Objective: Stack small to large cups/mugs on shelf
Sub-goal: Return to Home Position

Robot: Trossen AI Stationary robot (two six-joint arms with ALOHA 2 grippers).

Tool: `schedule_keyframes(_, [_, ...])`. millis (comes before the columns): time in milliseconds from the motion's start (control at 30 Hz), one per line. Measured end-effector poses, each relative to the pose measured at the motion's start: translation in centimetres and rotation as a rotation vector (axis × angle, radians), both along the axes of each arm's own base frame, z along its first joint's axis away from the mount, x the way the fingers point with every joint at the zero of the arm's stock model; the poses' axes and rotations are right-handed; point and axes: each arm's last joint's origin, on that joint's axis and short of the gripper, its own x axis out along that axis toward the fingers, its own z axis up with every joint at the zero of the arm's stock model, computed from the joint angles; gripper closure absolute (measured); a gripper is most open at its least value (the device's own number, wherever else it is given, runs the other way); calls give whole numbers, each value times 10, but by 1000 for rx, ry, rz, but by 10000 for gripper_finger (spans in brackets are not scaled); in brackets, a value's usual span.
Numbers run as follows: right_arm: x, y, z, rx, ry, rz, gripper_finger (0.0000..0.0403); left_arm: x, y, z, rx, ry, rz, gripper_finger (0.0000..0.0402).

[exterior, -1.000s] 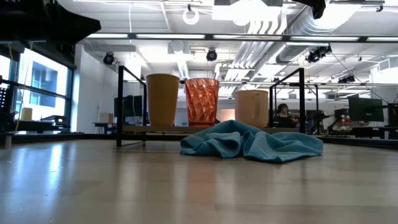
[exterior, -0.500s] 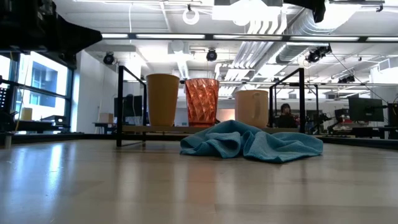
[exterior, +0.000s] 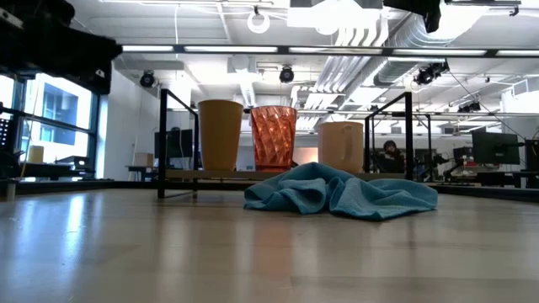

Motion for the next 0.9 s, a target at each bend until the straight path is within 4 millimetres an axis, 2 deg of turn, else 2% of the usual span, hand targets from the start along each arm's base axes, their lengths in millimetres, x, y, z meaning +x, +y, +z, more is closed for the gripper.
schedule_keyframes(167, [0,0,0,15,-2,-1,263,0,-1,-2,14,22,-21,355])
schedule_keyframes(433, [2,-1,-3,40,14,-2,263,0,3,0,114,13,122,355])
schedule_keyframes(900, [20,-6,-11,74,72,20,263,-1,19,5,91,-40,112,355])
